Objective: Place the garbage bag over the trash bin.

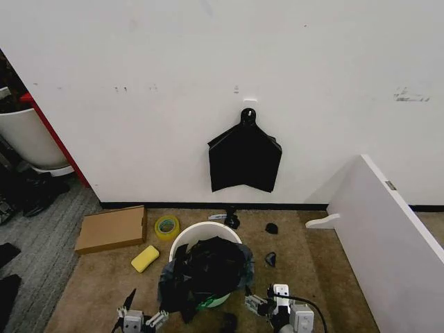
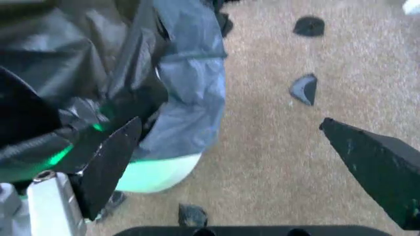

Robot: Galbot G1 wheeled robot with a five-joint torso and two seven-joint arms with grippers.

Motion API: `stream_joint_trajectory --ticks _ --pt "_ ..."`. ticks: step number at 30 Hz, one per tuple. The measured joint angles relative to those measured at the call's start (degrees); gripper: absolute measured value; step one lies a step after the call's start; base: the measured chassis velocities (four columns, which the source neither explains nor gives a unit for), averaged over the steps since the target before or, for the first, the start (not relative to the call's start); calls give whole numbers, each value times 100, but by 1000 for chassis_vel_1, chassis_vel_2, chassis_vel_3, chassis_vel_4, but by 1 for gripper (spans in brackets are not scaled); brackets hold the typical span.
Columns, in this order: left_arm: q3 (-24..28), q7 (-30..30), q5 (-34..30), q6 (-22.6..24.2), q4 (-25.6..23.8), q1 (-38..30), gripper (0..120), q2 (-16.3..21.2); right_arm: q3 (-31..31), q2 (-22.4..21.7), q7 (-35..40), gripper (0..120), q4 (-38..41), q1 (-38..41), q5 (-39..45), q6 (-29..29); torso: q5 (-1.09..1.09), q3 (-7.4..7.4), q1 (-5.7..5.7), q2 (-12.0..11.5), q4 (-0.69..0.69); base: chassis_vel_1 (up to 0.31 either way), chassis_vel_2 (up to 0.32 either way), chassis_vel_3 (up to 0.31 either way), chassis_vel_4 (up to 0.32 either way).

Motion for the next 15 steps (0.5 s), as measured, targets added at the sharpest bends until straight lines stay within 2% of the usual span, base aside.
stream_joint_trajectory --ticks 7,11,15 --pt "-2 77 -108 -76 126 -125 100 -2 108 -103 -202 100 211 -90 -269 201 2 0 0 0 0 0 0 0 0" --pt "13 236 -101 -268 181 -144 100 -78 145 -268 -783 100 473 -337 -903 533 -1 0 0 0 0 0 0 0 0" --pt "18 473 -251 -531 224 -140 100 -83 144 -330 -1068 100 488 -340 -1144 744 0 0 0 0 0 0 0 0 0"
